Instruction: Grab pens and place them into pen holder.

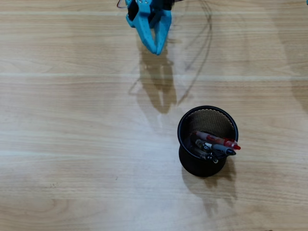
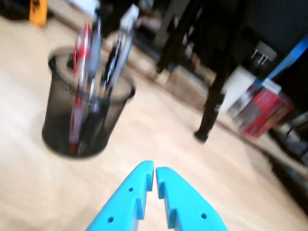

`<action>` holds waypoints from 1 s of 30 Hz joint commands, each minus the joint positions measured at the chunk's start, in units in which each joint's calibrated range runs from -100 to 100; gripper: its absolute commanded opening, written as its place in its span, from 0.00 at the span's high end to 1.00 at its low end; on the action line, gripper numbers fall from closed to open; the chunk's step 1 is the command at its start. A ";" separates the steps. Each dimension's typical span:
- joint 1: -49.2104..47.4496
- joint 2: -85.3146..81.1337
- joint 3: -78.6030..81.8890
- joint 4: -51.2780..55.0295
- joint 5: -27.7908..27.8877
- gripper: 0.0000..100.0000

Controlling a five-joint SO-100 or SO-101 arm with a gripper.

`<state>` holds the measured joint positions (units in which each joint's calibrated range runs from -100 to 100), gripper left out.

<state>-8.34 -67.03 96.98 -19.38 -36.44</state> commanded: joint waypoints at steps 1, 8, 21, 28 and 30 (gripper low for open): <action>1.62 -7.32 2.38 6.94 4.13 0.98; 2.07 -16.66 2.38 24.98 14.55 0.98; 3.81 -29.65 2.29 67.53 29.05 0.98; 4.54 -32.46 -1.15 82.29 32.30 0.98; 4.54 -32.46 -2.05 85.39 32.35 0.98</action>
<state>-4.62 -98.73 96.98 61.16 -4.60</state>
